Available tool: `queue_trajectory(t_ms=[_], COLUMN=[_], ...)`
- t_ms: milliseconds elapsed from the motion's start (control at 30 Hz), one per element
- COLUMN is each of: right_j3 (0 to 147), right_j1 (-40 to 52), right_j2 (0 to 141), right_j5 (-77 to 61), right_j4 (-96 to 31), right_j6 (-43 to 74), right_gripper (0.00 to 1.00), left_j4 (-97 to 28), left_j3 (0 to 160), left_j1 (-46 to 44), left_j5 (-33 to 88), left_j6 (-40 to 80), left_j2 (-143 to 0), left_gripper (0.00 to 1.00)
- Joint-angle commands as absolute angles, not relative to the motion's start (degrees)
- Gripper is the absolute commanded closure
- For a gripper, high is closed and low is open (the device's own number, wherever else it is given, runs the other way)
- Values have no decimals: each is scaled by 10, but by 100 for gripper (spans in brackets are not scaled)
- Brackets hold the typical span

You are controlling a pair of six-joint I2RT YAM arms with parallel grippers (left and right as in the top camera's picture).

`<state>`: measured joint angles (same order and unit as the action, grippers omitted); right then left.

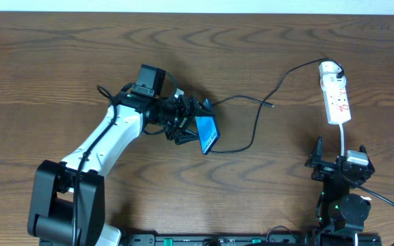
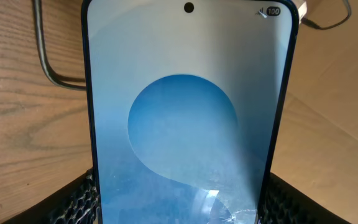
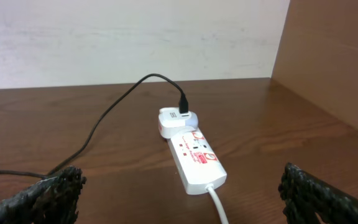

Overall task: Plug charger to phone and switch on socket
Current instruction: 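Lift the phone with the left gripper and tilt it upright rightward, then move the right gripper left toward the phone held by the left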

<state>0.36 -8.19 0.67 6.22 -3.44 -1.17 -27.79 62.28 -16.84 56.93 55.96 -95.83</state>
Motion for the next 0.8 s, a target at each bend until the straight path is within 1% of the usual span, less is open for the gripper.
queue_trajectory(t_ms=[0, 200, 400, 700, 767], right_j3=[3, 3, 3, 3, 3], right_j1=[-86, -86, -86, -86, -86], right_j2=[3, 3, 3, 3, 3], right_j5=[63, 53, 52, 52, 33], right_j4=[-36, -37, -37, -36, -36], right_j6=[-20, 19, 120, 122, 134], right_gripper=[1, 1, 1, 1, 1], left_j4=[-275, -275, -275, -275, -274], left_j3=[627, 627, 627, 627, 627], left_j1=[-160, -154, -154, -154, -154], left_j5=[596, 596, 596, 596, 595], left_j6=[567, 567, 567, 567, 567], left_j2=[-944, -944, -944, -944, -944], left_gripper=[31, 30, 31, 31, 30])
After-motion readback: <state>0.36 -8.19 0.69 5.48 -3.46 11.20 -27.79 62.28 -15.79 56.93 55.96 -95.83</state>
